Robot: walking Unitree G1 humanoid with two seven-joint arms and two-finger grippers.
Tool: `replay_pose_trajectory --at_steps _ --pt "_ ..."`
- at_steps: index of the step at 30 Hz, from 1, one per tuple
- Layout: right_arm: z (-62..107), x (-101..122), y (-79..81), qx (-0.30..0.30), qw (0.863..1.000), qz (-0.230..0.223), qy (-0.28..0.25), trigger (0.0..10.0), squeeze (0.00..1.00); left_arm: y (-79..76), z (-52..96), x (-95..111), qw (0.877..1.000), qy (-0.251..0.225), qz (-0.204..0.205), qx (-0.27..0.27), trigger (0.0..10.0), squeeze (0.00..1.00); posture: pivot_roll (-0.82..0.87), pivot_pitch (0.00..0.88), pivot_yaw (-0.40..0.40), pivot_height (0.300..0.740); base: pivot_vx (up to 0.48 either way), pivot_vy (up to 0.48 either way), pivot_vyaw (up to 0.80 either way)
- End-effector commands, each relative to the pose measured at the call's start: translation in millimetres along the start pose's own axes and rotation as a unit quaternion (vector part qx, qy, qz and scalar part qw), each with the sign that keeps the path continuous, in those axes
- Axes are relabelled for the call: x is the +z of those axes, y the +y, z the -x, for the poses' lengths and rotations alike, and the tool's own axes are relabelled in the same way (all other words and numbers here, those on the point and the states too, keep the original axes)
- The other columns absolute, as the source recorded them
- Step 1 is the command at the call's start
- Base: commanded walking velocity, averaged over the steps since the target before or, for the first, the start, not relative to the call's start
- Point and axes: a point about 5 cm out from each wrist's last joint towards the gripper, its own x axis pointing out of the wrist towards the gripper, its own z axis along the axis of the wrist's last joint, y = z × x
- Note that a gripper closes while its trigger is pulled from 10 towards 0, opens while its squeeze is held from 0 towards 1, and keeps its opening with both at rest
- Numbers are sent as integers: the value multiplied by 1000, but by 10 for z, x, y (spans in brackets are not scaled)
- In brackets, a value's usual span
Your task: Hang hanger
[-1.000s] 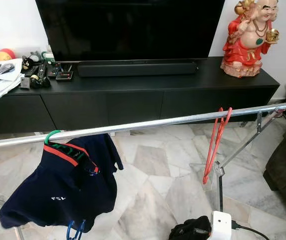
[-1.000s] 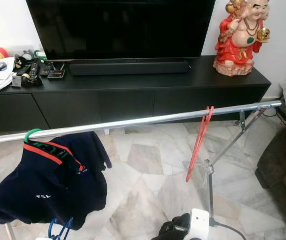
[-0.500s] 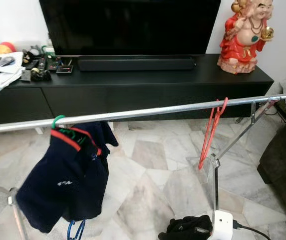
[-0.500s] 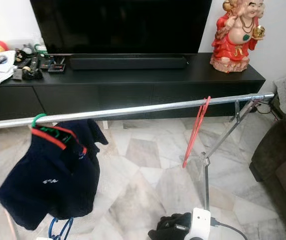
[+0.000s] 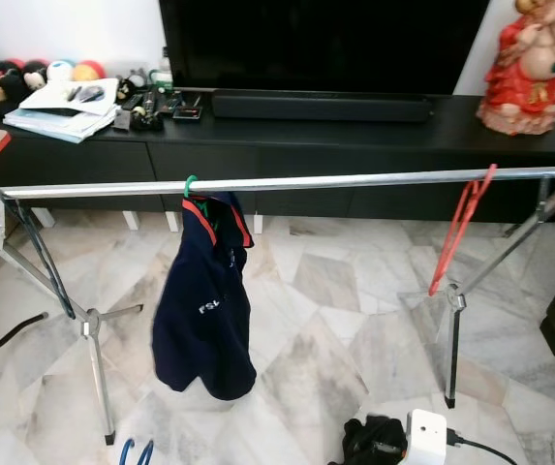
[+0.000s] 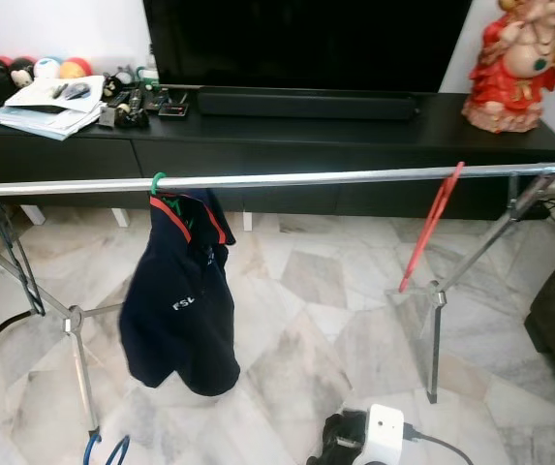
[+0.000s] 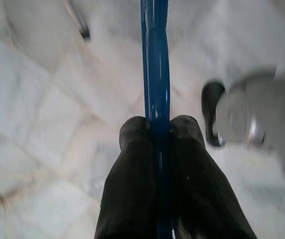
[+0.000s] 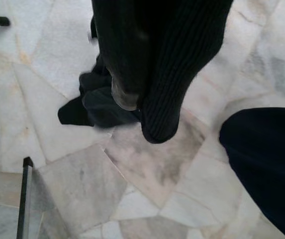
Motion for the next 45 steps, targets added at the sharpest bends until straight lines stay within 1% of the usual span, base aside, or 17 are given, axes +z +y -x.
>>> replay_pose_trajectory --at_steps 1,7,14,23,45 --pt "6 7 -86 -12 1000 -1 -2 10000 0 -43 23 -81 1000 12 1 -5 10000 0 -27 81 2 740 -266 0 0" --pt "6 6 -89 -13 1000 -2 -2 10000 0 -21 39 -135 1000 23 3 -2 10000 0 -26 80 0 740 -266 0 0" --pt "9 -7 -100 -12 1000 0 3 10000 0 -17 47 -159 1000 26 5 -1 10000 0 -25 81 -2 740 -266 0 -608" --pt "10 -11 -108 -12 1000 5 5 10000 0 -62 39 -141 1000 22 5 -3 10000 0 -23 80 -1 740 -266 0 0" --pt "8 -15 -105 -9 1000 12 9 10000 0 -5 30 -112 1000 22 3 -1 10000 0 -25 69 1 740 -268 0 0"
